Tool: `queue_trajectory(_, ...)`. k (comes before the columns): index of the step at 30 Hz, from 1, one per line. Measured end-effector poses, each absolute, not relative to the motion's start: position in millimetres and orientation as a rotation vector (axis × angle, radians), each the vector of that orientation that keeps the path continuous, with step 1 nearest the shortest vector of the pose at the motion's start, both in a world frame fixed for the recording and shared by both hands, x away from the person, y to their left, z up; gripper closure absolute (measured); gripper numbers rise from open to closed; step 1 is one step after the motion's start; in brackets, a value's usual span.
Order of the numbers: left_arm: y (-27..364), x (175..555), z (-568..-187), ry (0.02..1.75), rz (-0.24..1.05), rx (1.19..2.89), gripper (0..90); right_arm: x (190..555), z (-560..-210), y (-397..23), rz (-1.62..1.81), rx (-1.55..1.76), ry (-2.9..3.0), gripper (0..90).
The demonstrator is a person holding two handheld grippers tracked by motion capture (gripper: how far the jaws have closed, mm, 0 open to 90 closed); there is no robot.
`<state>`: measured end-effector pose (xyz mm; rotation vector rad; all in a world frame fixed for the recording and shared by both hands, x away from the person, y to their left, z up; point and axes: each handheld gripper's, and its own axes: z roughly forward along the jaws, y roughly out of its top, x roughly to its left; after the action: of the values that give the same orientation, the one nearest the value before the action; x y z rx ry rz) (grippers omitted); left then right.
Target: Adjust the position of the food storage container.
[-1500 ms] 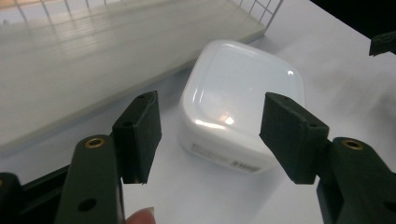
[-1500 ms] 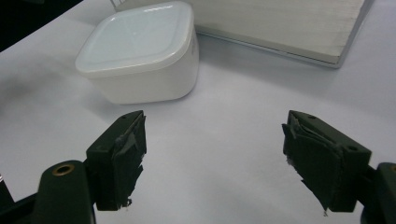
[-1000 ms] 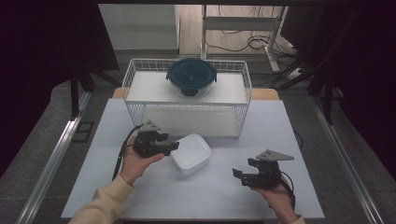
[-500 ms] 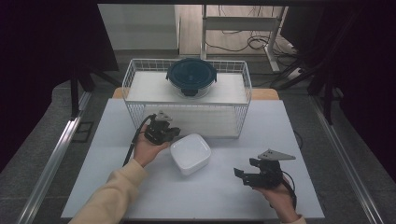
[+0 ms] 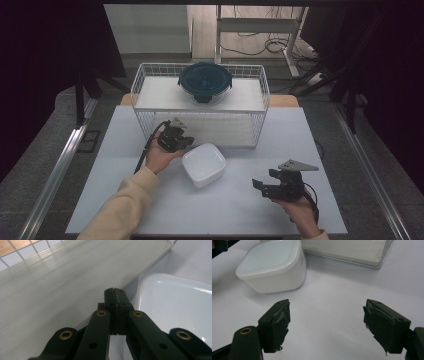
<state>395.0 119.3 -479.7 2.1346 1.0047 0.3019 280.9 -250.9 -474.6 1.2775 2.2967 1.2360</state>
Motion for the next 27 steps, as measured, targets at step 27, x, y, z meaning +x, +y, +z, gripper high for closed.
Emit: queue_trajectory(27, 71.9, 390.1, -485.7, 0.724, 0.116, 2.263, 90.0, 281.2, -473.9, -252.4, 1.257, 1.285, 2.297, 21.1)
